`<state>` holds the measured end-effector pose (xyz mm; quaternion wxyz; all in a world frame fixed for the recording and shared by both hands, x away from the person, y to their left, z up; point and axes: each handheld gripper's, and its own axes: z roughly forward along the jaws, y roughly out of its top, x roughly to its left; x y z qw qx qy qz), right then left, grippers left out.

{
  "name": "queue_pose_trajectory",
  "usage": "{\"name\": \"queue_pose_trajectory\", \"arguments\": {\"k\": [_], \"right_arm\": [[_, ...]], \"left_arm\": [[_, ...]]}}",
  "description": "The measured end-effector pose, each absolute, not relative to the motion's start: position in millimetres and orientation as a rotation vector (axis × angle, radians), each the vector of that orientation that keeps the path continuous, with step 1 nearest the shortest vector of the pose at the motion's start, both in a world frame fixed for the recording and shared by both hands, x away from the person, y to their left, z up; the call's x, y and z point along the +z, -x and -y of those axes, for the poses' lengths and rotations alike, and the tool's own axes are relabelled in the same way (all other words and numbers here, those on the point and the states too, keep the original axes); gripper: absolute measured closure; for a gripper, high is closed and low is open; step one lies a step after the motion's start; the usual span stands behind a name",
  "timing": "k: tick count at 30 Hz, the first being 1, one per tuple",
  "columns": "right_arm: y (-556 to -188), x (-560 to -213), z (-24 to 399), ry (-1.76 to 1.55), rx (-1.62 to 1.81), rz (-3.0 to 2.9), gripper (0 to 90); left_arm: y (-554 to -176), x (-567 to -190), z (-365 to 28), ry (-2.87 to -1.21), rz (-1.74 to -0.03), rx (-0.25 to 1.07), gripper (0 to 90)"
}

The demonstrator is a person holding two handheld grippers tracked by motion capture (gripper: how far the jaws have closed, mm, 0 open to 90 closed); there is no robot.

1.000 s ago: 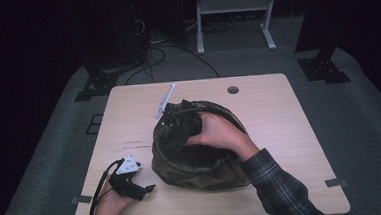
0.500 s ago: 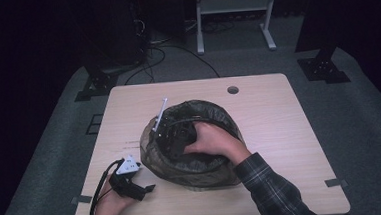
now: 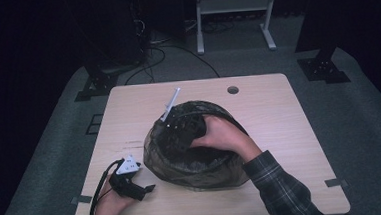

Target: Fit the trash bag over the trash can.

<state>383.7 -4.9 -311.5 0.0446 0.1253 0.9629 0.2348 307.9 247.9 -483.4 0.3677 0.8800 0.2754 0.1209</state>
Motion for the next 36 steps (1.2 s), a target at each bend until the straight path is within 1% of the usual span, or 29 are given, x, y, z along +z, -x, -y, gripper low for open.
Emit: {"name": "queue_pose_trajectory", "arguments": {"k": [5, 9, 17, 24, 36], "right_arm": [[-391, -312, 20, -0.445, 0.665, -2.902, 0.0], [-395, -312, 23, -0.478, 0.648, -2.878, 0.0], [-381, -288, 41, -0.442, 0.798, -2.832, 0.0], [-373, -270, 79, -0.489, 0.939, -2.764, 0.0], [-365, -256, 145, -0.611, 1.107, -2.656, 0.0]], "left_arm": [[-308, -483, -248, -2.26, -0.707, 0.312, 0.0], [-308, -483, -248, -2.26, -0.707, 0.312, 0.0], [-308, -483, -248, -2.26, -0.707, 0.312, 0.0], [-308, -483, -248, -2.26, -0.708, 0.313, 0.0], [-308, -483, -248, -2.26, -0.708, 0.314, 0.0]]}}
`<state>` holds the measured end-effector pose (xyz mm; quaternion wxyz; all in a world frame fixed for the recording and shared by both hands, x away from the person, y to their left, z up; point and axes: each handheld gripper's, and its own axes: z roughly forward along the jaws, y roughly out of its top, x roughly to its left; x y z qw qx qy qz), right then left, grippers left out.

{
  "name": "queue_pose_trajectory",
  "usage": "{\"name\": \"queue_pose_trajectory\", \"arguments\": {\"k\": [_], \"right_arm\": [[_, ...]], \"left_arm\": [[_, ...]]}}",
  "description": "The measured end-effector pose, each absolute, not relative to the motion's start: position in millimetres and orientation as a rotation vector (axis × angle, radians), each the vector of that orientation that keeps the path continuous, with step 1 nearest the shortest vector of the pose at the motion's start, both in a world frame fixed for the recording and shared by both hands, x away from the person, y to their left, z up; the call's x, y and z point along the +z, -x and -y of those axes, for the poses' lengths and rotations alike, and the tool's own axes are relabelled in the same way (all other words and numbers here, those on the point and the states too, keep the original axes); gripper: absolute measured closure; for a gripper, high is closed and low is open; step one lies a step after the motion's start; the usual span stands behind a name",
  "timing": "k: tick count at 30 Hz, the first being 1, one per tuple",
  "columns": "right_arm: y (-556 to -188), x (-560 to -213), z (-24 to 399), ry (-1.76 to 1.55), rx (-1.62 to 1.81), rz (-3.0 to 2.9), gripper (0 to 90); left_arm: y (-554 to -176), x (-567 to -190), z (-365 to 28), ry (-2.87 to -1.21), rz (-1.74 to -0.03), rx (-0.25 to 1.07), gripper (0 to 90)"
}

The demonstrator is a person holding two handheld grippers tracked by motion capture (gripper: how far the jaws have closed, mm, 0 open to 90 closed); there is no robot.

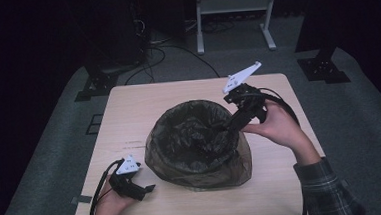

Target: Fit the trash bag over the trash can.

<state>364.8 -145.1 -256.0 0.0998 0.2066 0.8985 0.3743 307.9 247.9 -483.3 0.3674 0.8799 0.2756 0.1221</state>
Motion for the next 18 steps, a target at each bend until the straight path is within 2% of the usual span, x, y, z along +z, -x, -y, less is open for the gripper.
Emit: {"name": "queue_pose_trajectory", "arguments": {"k": [6, 18], "right_arm": [[-355, -258, 181, -0.678, 1.177, -2.557, 0.0], [-332, -284, 232, -0.773, 1.226, -2.404, 0.0]], "left_arm": [[-308, -483, -248, -2.26, -0.708, 0.314, 0.0], [-308, -483, -248, -2.26, -0.712, 0.316, 0.0]]}}
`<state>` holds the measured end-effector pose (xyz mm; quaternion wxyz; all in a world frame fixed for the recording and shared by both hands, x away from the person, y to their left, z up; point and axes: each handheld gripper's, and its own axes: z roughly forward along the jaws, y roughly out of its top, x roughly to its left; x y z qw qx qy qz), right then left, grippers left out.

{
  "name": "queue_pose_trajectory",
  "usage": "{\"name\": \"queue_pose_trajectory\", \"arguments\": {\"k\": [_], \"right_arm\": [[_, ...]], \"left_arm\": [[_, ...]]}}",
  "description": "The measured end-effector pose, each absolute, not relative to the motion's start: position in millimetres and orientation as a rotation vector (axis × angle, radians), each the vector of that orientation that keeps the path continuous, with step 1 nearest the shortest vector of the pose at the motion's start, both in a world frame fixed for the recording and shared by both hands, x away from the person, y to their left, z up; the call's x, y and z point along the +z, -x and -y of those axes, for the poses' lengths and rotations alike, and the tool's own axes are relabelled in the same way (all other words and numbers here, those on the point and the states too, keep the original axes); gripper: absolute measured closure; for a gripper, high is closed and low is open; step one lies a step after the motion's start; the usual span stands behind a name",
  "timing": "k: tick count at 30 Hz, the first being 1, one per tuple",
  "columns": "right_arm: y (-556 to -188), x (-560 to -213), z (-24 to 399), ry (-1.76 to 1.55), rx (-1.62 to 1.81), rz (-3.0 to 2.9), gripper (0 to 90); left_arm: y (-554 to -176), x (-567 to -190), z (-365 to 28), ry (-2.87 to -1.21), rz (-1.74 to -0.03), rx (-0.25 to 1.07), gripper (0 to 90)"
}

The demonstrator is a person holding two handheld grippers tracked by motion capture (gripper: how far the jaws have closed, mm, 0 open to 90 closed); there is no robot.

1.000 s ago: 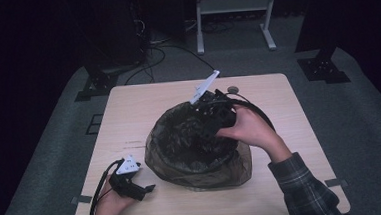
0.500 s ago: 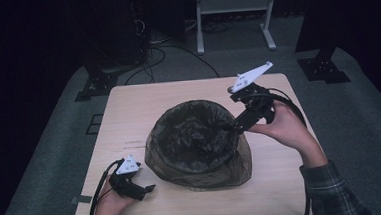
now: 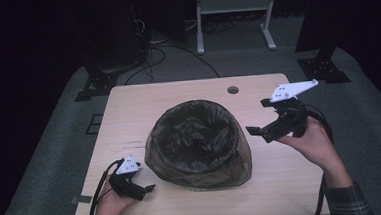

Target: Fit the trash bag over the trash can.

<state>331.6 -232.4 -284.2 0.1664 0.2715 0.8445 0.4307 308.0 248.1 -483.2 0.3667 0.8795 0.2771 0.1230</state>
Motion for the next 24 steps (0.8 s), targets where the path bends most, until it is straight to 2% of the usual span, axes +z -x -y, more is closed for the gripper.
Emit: {"name": "queue_pose_trajectory", "arguments": {"k": [11, 24], "right_arm": [[-307, -330, 268, -0.889, 1.284, -2.296, 0.0], [-286, -391, 291, -1.015, 1.315, -2.224, 0.0]], "left_arm": [[-308, -483, -249, -2.257, -0.735, 0.324, 0.0], [-307, -483, -249, -2.248, -0.763, 0.334, 0.0]]}}
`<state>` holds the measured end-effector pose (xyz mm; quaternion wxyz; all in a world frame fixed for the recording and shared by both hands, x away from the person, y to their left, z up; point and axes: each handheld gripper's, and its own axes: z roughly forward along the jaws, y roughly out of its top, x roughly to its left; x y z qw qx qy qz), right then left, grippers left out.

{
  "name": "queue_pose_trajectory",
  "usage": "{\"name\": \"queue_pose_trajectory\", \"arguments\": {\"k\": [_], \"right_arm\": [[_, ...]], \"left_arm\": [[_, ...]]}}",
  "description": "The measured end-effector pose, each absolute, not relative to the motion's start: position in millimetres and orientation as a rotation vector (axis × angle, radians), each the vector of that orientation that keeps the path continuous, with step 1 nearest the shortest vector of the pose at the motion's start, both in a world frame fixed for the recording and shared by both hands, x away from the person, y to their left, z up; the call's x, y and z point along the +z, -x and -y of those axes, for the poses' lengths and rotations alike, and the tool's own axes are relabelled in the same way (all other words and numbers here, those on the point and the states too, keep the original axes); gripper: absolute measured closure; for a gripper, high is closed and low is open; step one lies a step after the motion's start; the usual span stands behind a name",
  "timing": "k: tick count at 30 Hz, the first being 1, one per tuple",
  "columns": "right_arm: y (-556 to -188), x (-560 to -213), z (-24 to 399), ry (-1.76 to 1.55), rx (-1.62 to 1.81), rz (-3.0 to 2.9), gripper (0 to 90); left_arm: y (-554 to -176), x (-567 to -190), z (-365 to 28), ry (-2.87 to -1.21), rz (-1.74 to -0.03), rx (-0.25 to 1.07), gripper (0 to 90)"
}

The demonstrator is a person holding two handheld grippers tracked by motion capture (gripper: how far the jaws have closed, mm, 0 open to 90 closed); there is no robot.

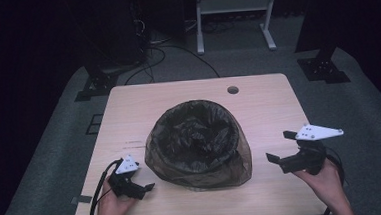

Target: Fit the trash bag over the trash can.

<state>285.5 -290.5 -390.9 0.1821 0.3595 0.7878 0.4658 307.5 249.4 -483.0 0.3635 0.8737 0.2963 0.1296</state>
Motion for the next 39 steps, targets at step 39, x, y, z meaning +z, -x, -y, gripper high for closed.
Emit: {"name": "queue_pose_trajectory", "arguments": {"k": [39], "right_arm": [[-280, -489, 303, -1.226, 0.971, -2.311, 0.0]], "left_arm": [[-307, -483, -249, -2.245, -0.776, 0.339, 0.0]]}}
